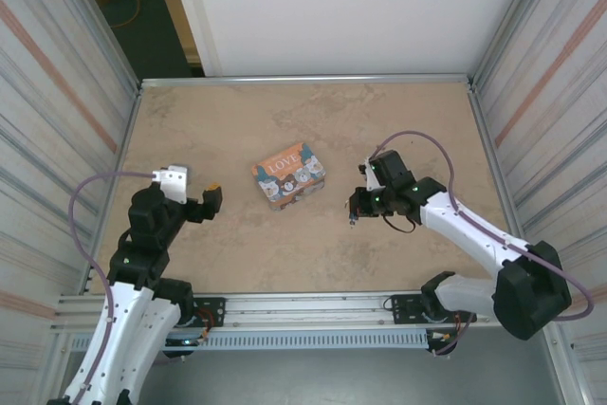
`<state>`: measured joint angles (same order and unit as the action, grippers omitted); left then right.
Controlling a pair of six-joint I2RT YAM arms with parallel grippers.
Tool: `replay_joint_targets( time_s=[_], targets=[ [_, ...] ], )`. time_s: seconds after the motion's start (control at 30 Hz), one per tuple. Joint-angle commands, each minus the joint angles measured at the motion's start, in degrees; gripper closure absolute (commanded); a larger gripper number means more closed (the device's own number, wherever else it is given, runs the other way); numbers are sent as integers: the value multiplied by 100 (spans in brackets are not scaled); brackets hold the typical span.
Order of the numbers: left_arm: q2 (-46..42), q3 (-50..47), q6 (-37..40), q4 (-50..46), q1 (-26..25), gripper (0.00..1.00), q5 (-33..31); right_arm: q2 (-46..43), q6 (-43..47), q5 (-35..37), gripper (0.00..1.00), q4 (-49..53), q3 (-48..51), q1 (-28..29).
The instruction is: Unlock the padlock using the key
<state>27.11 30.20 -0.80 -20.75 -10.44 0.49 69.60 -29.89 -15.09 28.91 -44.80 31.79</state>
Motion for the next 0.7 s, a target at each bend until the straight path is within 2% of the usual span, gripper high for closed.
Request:
replay_joint_targets(
  time_s=[0.0,0.27,0.67],
  targets=[
    [30,-40,-61,143,59,1,119,210,-234,-223,100,432,-102,134],
    [56,-40,-78,115,68,1,136,867,-368,18,100,423,-126,650],
    [83,-31,-61,80,77,1,83,1499,-483,470,100,168,-91,771]
  ],
)
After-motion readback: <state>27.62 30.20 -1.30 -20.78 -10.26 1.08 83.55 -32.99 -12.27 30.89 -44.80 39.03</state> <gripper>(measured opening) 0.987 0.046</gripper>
